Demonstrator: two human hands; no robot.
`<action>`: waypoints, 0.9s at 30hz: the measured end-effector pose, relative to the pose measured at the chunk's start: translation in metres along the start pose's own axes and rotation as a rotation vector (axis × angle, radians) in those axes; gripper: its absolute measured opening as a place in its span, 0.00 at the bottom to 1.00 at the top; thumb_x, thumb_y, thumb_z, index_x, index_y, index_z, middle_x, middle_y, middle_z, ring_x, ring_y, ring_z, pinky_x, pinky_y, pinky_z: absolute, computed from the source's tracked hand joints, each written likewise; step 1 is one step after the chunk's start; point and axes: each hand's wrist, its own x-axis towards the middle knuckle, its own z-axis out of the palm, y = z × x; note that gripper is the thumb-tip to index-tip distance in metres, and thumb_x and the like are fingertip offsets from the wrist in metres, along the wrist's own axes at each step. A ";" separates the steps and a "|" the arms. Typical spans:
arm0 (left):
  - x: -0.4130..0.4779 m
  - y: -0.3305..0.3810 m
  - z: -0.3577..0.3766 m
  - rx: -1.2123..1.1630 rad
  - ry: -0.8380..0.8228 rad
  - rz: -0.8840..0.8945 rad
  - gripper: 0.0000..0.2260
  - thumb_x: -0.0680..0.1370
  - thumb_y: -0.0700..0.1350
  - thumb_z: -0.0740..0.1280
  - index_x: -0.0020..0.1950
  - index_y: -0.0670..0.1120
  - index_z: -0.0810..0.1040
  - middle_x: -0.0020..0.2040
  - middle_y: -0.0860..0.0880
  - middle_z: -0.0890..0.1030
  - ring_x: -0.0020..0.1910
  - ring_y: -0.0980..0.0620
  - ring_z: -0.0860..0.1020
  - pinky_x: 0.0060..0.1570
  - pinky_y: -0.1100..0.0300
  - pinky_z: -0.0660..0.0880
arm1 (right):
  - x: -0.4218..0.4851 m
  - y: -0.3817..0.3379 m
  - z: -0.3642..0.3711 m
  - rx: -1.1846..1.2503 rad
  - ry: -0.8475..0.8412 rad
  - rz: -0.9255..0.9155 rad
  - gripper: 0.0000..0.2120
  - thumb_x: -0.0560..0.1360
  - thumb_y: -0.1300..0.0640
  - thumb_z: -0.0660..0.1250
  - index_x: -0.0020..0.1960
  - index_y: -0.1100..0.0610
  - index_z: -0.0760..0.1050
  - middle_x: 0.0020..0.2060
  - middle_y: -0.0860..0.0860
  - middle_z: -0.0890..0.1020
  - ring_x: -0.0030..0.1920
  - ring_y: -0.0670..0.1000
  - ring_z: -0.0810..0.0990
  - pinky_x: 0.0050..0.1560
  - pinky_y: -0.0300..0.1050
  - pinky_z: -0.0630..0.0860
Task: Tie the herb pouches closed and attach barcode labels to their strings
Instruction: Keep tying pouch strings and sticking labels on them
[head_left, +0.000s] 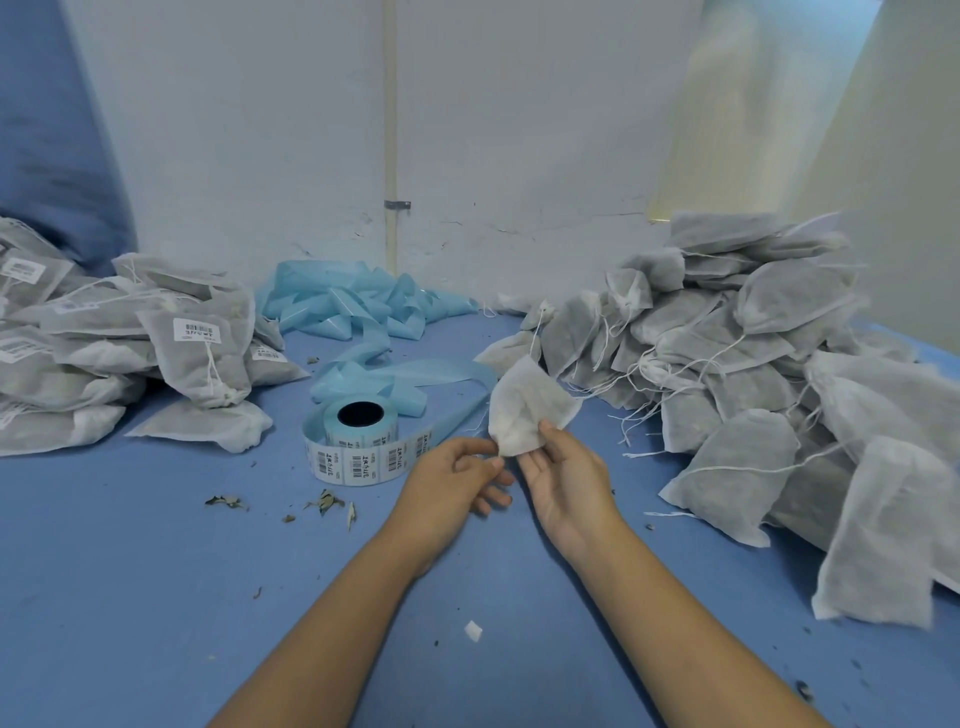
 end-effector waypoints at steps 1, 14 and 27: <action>0.000 0.000 0.000 0.011 0.008 0.001 0.03 0.79 0.38 0.65 0.50 0.40 0.77 0.36 0.45 0.82 0.30 0.54 0.80 0.30 0.65 0.73 | 0.000 0.000 0.000 -0.024 -0.016 -0.005 0.11 0.79 0.70 0.57 0.59 0.70 0.72 0.51 0.62 0.80 0.54 0.57 0.80 0.62 0.49 0.74; 0.003 0.000 0.000 -0.125 0.090 -0.002 0.12 0.78 0.32 0.56 0.50 0.46 0.74 0.26 0.47 0.77 0.22 0.54 0.73 0.23 0.65 0.67 | -0.011 0.011 0.003 -0.762 -0.024 -0.155 0.05 0.75 0.62 0.66 0.42 0.63 0.76 0.33 0.55 0.79 0.34 0.51 0.76 0.41 0.44 0.76; -0.001 -0.003 0.003 0.068 0.026 0.089 0.16 0.77 0.31 0.56 0.57 0.48 0.74 0.27 0.47 0.76 0.22 0.55 0.71 0.26 0.67 0.68 | -0.015 0.010 0.003 -0.755 -0.113 -0.117 0.09 0.72 0.65 0.69 0.34 0.57 0.80 0.29 0.52 0.79 0.32 0.50 0.76 0.38 0.40 0.73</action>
